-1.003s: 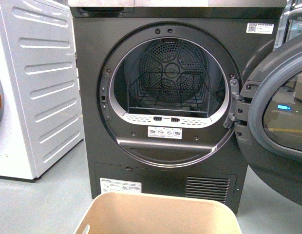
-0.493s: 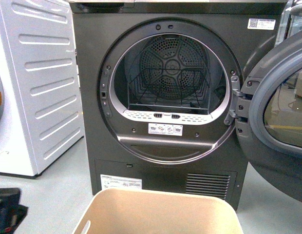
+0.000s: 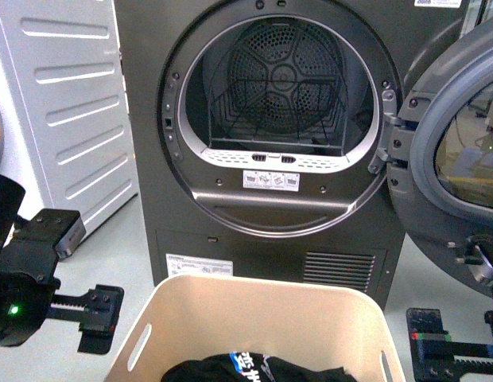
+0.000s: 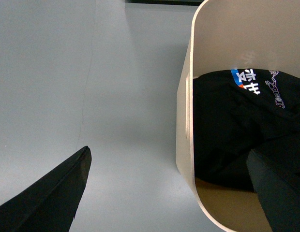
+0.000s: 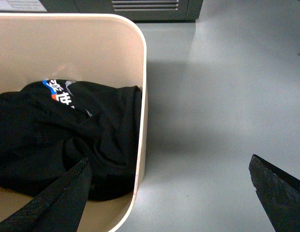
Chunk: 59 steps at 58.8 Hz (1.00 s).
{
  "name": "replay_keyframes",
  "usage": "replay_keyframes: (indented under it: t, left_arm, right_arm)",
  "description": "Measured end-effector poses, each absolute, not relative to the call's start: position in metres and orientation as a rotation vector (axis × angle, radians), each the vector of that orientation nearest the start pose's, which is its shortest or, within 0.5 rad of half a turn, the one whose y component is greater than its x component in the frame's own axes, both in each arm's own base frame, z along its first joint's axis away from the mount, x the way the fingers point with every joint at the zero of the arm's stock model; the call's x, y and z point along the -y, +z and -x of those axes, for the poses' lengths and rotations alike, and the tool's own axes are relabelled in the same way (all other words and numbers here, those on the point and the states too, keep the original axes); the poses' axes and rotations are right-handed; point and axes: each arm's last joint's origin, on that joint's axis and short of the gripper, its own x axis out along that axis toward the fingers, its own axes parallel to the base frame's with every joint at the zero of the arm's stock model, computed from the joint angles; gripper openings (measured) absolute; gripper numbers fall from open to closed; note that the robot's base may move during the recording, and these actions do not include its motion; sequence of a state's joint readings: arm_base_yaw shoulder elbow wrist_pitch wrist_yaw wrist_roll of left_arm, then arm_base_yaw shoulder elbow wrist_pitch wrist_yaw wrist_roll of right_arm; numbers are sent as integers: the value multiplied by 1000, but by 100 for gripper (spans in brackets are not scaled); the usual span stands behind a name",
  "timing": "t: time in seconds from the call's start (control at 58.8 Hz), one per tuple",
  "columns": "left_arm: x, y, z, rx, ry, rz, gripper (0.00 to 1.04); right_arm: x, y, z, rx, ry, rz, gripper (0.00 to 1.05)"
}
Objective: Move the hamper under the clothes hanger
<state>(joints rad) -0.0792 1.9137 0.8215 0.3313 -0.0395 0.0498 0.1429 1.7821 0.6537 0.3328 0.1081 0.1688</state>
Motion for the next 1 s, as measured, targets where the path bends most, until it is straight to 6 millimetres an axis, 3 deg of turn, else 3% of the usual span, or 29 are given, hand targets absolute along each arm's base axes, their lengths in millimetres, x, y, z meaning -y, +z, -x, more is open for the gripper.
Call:
replay_keyframes:
  t: [0.238,0.408,0.748,1.003]
  left_arm:
    - [35,91,-371,-743,-64,-104,98]
    - [39,74,-384,-772,-67,-102,98]
    - [44,55,-401,-766,-92,-74,98]
    - [46,38,-405,-781,-91,-52,98]
  right_arm:
    - [-44,82,-335,-834,-34,-43,97]
    - [-46,69,-352,-861,-34,-19,97]
    - [-37,30,-371,-936,-86,9,97]
    - [-43,23,-388,-937,-78,5,97]
